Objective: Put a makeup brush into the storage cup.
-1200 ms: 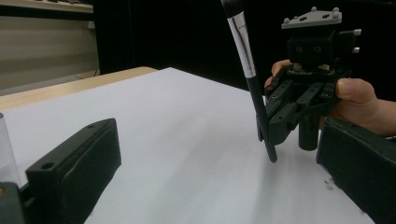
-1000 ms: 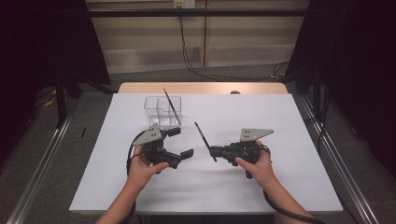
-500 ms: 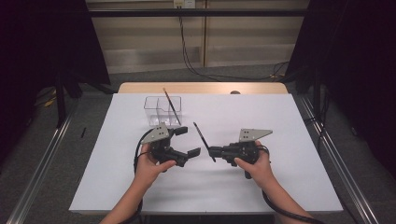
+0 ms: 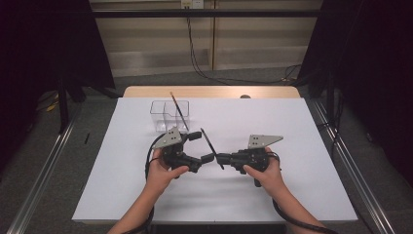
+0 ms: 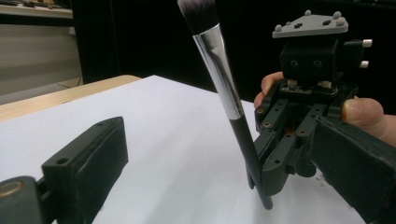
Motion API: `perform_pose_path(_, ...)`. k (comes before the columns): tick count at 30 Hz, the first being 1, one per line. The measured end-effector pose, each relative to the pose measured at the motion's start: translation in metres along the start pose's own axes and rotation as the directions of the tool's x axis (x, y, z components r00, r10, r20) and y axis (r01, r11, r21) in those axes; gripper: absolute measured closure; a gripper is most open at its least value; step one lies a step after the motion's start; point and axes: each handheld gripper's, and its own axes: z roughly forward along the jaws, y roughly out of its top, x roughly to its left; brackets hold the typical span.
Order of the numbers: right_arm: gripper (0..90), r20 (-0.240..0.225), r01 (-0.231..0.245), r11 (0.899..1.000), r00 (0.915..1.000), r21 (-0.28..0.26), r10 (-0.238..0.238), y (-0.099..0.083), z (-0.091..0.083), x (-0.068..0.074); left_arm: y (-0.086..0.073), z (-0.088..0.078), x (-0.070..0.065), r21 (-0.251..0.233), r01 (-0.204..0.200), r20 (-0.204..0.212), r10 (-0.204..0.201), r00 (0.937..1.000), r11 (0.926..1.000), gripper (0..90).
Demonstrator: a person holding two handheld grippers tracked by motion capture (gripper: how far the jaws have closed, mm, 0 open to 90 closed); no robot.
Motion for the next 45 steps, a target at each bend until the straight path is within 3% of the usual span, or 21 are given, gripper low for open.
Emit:
perform_pose_path(2, 84.4, 0.001, 0.0, 1.0, 1.0, 0.0, 0.0, -0.0001, 0.0001, -0.0001, 0.0001, 0.0002, 0.0003, -0.001, 0.002, 0.013, -0.002, 0.9999, 1.0, 8.2)
perform_pose_path(3, 84.4, 0.001, 0.0, 1.0, 1.0, 0.0, 0.0, -0.0002, 0.0001, -0.0001, -0.0008, 0.001, 0.0018, 0.015, 0.041, 0.032, -0.042, 0.9986, 0.999, 12.7)
perform_pose_path(5, 84.4, 0.004, 0.0, 1.0, 1.0, 0.0, 0.0, -0.0002, 0.0002, -0.0004, -0.0024, 0.0029, 0.0034, 0.037, 0.082, 0.046, -0.084, 0.9954, 0.996, 11.7)
perform_pose_path(11, 84.4, 0.006, -0.001, 1.0, 1.0, 0.001, 0.001, -0.0002, 0.0004, -0.0004, -0.0046, 0.0048, 0.0022, 0.021, 0.076, 0.039, -0.077, 0.9963, 0.9969, 14.8)
perform_pose_path(18, 84.4, 0.005, 0.0, 1.0, 1.0, -0.002, 0.0, -0.0001, 0.0009, 0.0, -0.0063, 0.0054, 0.0021, 0.001, 0.106, 0.072, -0.106, 0.9918, 0.9944, 35.6)
perform_pose_path(23, 84.3, 0.006, -0.001, 1.0, 1.0, -0.003, 0.001, -0.0002, 0.0012, 0.0, -0.0069, 0.0053, 0.0002, -0.015, 0.101, 0.066, -0.099, 0.9928, 0.9948, 47.1)
perform_pose_path(29, 84.4, 0.009, 0.0, 1.0, 1.0, -0.009, 0.0, 0.0, 0.0007, -0.0002, -0.0083, 0.004, 0.0, -0.007, 0.133, 0.09, -0.132, 0.9872, 0.9911, 64.3)
perform_pose_path(35, 84.3, 0.011, 0.003, 1.0, 0.9999, -0.007, -0.003, -0.0004, 0.0009, -0.0002, -0.0082, 0.0025, -0.0008, -0.027, 0.141, 0.09, -0.138, 0.9864, 0.9897, 75.6)
perform_pose_path(45, 84.2, 0.009, 0.003, 1.0, 1.0, -0.011, -0.003, -0.0007, 0.0038, 0.0011, -0.0096, 0.002, -0.0012, -0.048, 0.162, 0.103, -0.156, 0.9823, 0.9857, 82.3)
